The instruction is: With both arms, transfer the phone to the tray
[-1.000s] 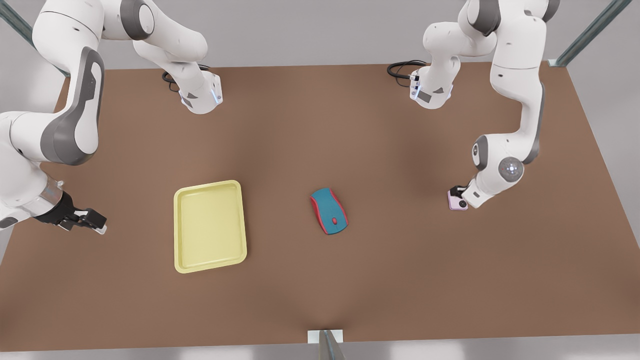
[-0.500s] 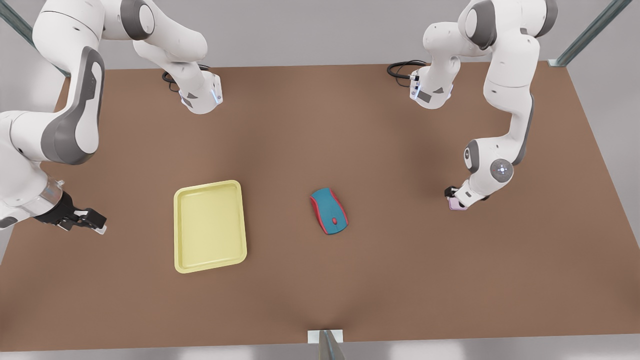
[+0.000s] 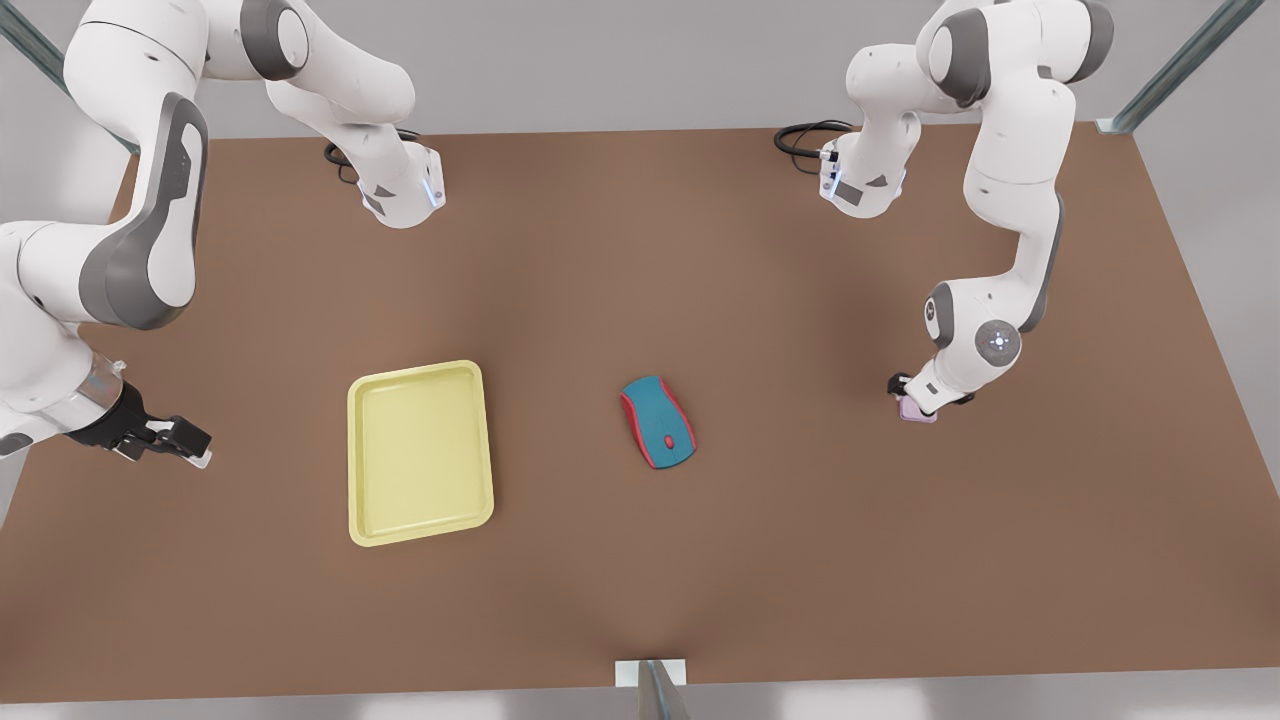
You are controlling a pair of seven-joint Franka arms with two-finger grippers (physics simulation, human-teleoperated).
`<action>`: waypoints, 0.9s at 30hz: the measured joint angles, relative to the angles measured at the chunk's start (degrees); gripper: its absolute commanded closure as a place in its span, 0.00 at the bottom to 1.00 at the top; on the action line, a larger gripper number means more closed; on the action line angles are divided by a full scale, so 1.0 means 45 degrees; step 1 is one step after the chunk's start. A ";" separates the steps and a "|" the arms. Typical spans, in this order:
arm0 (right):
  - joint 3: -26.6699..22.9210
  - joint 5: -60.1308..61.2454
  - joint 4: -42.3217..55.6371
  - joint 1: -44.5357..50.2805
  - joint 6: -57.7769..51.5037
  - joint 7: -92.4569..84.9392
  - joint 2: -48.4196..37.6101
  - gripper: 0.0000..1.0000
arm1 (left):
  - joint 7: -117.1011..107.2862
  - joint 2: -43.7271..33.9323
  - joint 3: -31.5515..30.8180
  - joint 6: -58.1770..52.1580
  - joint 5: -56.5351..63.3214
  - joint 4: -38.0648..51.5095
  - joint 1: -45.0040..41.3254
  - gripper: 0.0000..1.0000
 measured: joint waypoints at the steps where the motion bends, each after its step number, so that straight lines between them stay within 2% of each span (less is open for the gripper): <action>1: -0.0003 0.0002 0.0000 0.0010 0.0000 0.0000 0.0002 0.00 | 0.0027 -0.0071 -0.0018 -0.0064 -0.0006 0.0095 -0.0010 0.19; 7: 0.0005 -0.0036 -0.0006 0.0081 -0.0004 0.0001 0.0000 0.00 | 0.0097 -0.0331 -0.0425 -0.0844 -0.0031 0.1128 -0.0143 0.19; 9: 0.0008 -0.0080 -0.0012 0.0139 -0.0010 0.0001 0.0001 0.00 | -0.0172 -0.0440 -0.1632 -0.1576 -0.0039 0.2235 -0.0197 0.19; 11: 0.0017 -0.0062 -0.0027 0.0145 -0.0065 0.0002 -0.0017 0.00 | -0.0708 -0.0254 -0.2416 -0.2551 -0.0036 0.3899 -0.1140 0.19; 17: 0.0104 -0.0034 0.1021 0.0155 -0.1619 0.0006 -0.0377 0.00 | -0.3497 0.2866 -0.2733 -0.5831 -0.0041 1.0869 -0.5634 0.19; 22: 0.0111 -0.0032 0.1106 0.0174 -0.3361 0.0003 -0.1173 0.00 | -0.6182 0.6010 -0.2762 -0.7226 -0.0052 1.5755 -0.7573 0.19; 27: 0.0114 -0.0015 0.1372 0.0181 -0.4119 -0.0030 -0.1261 0.00 | -0.8510 0.7410 -0.2828 -0.6265 -0.0041 1.6806 -0.8489 0.19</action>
